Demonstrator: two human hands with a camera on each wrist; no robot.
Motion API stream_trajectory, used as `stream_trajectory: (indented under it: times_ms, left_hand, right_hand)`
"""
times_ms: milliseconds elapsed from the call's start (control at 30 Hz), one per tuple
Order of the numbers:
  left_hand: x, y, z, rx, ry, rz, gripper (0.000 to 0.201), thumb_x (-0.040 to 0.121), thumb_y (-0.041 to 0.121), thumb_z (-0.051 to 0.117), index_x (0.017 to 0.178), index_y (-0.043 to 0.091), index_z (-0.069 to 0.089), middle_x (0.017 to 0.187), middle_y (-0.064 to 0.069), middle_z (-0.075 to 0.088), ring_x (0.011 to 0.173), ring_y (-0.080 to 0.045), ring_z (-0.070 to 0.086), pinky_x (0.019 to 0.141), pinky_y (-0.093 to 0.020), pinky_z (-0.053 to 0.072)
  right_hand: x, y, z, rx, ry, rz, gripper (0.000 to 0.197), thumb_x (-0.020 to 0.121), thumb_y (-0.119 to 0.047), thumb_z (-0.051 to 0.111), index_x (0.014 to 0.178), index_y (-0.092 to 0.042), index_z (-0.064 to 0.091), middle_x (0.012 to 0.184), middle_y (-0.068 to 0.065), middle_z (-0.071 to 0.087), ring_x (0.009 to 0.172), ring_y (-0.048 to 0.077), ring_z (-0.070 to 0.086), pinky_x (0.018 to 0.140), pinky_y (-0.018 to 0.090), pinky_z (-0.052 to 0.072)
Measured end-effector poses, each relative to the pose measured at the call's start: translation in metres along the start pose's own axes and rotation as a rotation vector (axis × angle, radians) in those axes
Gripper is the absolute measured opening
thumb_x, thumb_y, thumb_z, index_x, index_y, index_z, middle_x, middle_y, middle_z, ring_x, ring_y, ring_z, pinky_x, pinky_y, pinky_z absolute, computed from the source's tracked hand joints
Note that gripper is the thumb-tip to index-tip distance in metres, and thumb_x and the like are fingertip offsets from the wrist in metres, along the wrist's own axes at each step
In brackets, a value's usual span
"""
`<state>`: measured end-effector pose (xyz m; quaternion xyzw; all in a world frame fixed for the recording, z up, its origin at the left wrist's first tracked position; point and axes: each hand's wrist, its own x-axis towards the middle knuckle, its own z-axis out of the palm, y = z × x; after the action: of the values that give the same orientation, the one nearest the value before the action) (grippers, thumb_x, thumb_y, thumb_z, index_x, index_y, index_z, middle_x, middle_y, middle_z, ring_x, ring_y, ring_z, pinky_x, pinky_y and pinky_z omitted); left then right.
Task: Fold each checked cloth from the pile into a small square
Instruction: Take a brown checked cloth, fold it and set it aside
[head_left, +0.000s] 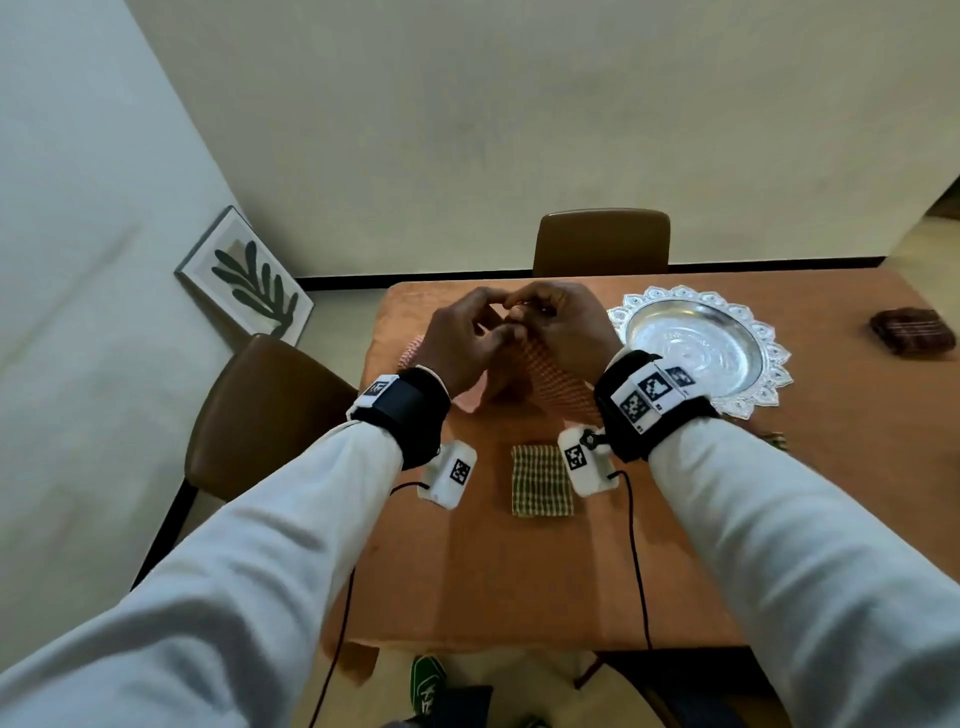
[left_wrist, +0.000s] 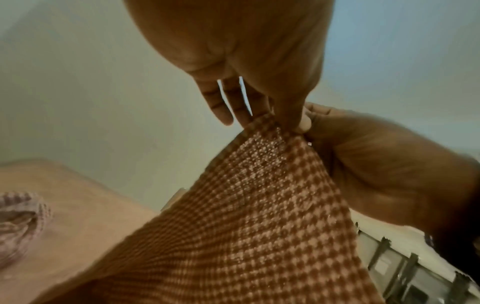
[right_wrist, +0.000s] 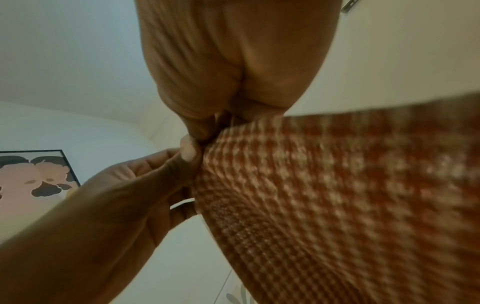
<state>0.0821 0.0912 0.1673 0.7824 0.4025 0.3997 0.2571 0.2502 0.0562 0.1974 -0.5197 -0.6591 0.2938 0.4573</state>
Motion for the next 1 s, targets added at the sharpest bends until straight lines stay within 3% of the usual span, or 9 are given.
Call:
stream_trajectory:
  times_ms: [67,167,267,367,533,600,733,900,1000]
  left_hand:
    - [0.003,0.003,0.001,-0.073,0.023,-0.052,0.024,0.081,0.028,0.077,0.101,0.018,0.071,0.077,0.002,0.071,0.069,-0.01,0.066,0.064,-0.027,0.053]
    - [0.003,0.007,0.005,-0.029,-0.033,-0.057,0.015,0.082,0.022,0.076,0.096,0.017,0.073,0.081,0.003,0.073,0.074,-0.009,0.068,0.067,-0.024,0.053]
    - [-0.001,0.001,0.007,-0.013,0.008,-0.064,0.006,0.085,0.014,0.07,0.091,0.013,0.071,0.083,0.002,0.073,0.077,-0.013,0.068,0.068,-0.025,0.054]
    - [0.001,-0.003,0.008,-0.001,0.033,-0.054,0.004,0.087,0.017,0.067,0.087,0.013,0.066,0.079,0.001,0.069,0.074,-0.014,0.066,0.066,-0.033,0.056]
    - [0.027,0.006,0.011,-0.038,0.063,-0.005,0.003,0.09,0.017,0.062,0.09,0.015,0.06,0.08,0.002,0.065,0.072,-0.013,0.06,0.067,-0.025,0.051]
    - [0.033,0.023,0.021,-0.108,0.019,0.025,0.006,0.09,0.012,0.063,0.091,0.016,0.06,0.08,0.005,0.063,0.071,-0.007,0.059,0.066,-0.019,0.049]
    - [0.04,0.067,0.053,-0.254,-0.028,0.061,0.012,0.088,0.005,0.062,0.095,0.014,0.058,0.087,0.002,0.064,0.08,-0.008,0.063,0.072,-0.022,0.052]
    - [0.059,0.122,0.1,-0.263,0.014,0.103,0.017,0.087,0.009,0.065,0.095,0.019,0.055,0.094,-0.002,0.067,0.084,-0.012,0.067,0.075,-0.026,0.055]
    - [0.057,0.161,0.147,-0.188,0.013,0.153,0.011,0.087,0.008,0.068,0.083,0.016,0.062,0.088,0.001,0.069,0.082,-0.012,0.066,0.074,-0.026,0.056]
  right_hand:
    - [-0.006,0.007,0.002,-0.014,0.048,0.0,0.009,0.09,-0.008,0.063,0.096,-0.005,0.07,0.09,0.007,0.072,0.084,0.019,0.068,0.076,0.037,0.057]
    - [-0.021,0.021,0.002,0.102,0.053,0.056,0.009,0.09,-0.01,0.062,0.098,-0.011,0.067,0.094,0.011,0.07,0.087,0.026,0.067,0.076,0.047,0.058]
    - [-0.038,0.024,0.004,0.268,-0.104,0.128,0.034,0.088,-0.001,0.063,0.117,-0.017,0.057,0.091,0.018,0.066,0.078,0.025,0.064,0.065,0.042,0.056]
    - [-0.05,0.03,0.009,0.11,-0.064,0.225,0.052,0.087,-0.01,0.069,0.133,-0.019,0.045,0.094,0.012,0.069,0.082,0.019,0.068,0.068,0.034,0.059]
    - [-0.068,0.05,-0.007,-0.089,0.029,0.232,0.013,0.092,-0.023,0.056,0.098,-0.014,0.064,0.078,-0.004,0.061,0.07,0.013,0.056,0.067,0.037,0.049]
    - [-0.08,0.047,-0.022,-0.105,0.127,0.241,0.012,0.097,-0.016,0.048,0.09,-0.014,0.057,0.075,-0.007,0.054,0.067,0.009,0.05,0.066,0.033,0.042]
    - [-0.096,0.039,-0.068,-0.166,0.353,0.25,0.013,0.099,-0.01,0.046,0.091,-0.016,0.054,0.075,-0.012,0.052,0.069,0.0,0.049,0.062,0.02,0.036]
    - [-0.13,0.025,-0.16,-0.051,0.293,0.219,0.014,0.097,-0.016,0.058,0.092,-0.004,0.066,0.083,0.002,0.068,0.073,0.012,0.062,0.066,0.03,0.051]
    - [-0.156,0.021,-0.226,0.038,0.185,0.141,0.017,0.098,-0.017,0.057,0.091,-0.003,0.065,0.077,0.0,0.066,0.065,0.01,0.061,0.056,0.029,0.051]
